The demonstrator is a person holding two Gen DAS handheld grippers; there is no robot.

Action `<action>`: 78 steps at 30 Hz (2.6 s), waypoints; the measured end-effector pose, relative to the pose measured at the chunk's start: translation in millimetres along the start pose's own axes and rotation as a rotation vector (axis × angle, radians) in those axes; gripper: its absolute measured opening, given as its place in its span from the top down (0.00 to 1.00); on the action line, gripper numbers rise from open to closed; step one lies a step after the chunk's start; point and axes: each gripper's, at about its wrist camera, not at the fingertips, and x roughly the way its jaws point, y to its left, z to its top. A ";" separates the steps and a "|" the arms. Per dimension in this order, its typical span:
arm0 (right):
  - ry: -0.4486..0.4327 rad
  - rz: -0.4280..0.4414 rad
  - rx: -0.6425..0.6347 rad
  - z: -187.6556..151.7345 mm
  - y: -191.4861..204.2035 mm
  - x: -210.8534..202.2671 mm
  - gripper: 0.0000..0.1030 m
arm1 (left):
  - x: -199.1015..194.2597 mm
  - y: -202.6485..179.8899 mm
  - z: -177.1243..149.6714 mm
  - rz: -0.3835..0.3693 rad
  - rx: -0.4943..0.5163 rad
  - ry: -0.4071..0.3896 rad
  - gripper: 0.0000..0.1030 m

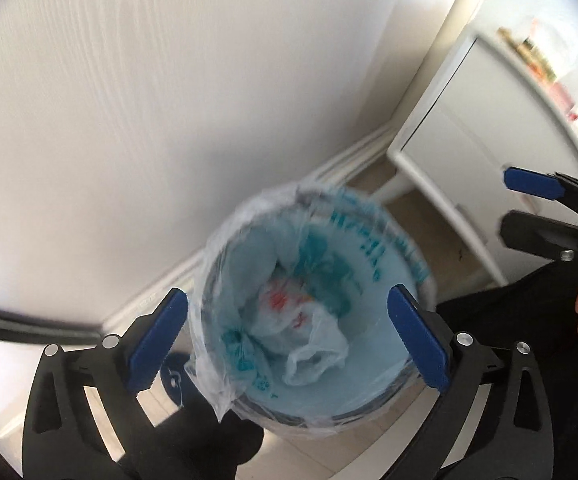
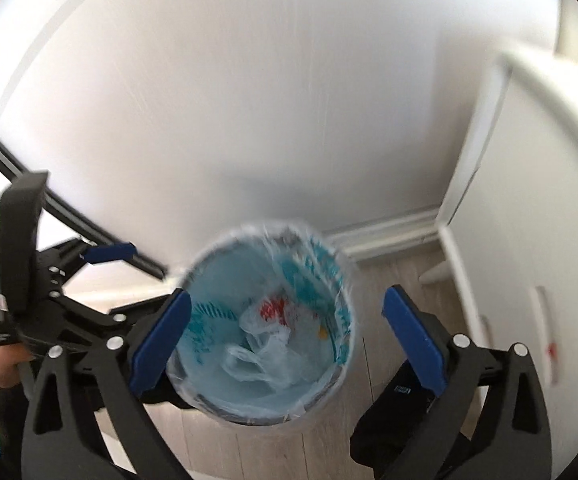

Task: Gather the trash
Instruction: 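Move both tools back toward the clear orange-printed bag on the cabinet, then grasp the clear orange-printed bag with the left gripper and lift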

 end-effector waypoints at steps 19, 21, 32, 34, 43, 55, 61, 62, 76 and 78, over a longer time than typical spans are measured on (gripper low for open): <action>-0.433 -0.202 0.127 20.2 -86.2 -263.8 0.08 | -138.5 -152.1 98.7 -0.100 0.298 -0.302 0.06; -0.453 -0.243 0.139 16.2 -102.0 -280.6 0.08 | -145.8 -173.9 113.8 -0.124 0.334 -0.321 0.06; -0.480 -0.414 0.141 31.7 -200.6 -357.3 0.08 | -153.7 -283.2 190.6 -0.227 0.533 -0.370 0.06; -0.470 -0.416 0.137 35.8 -215.9 -357.8 0.08 | -149.2 -303.3 205.2 -0.239 0.567 -0.383 0.06; -0.407 -0.393 0.086 59.1 -269.6 -328.1 0.08 | -108.4 -364.1 259.5 -0.251 0.695 -0.382 0.06; -0.310 -0.328 0.030 88.0 -330.3 -271.1 0.09 | -34.9 -408.6 323.8 -0.254 0.859 -0.341 0.06; -0.272 -0.327 -0.041 99.7 -337.2 -249.2 0.27 | -8.9 -426.8 341.6 -0.297 0.941 -0.319 0.06; -0.268 -0.325 -0.049 100.9 -338.2 -246.5 0.27 | -5.3 -428.5 343.8 -0.307 0.949 -0.313 0.08; -0.209 -0.283 -0.085 113.3 -346.5 -224.4 0.87 | 16.5 -451.4 346.9 -0.377 1.026 -0.250 0.83; -0.221 -0.278 -0.074 112.2 -344.3 -228.1 0.92 | 13.4 -451.8 347.1 -0.377 1.022 -0.255 0.93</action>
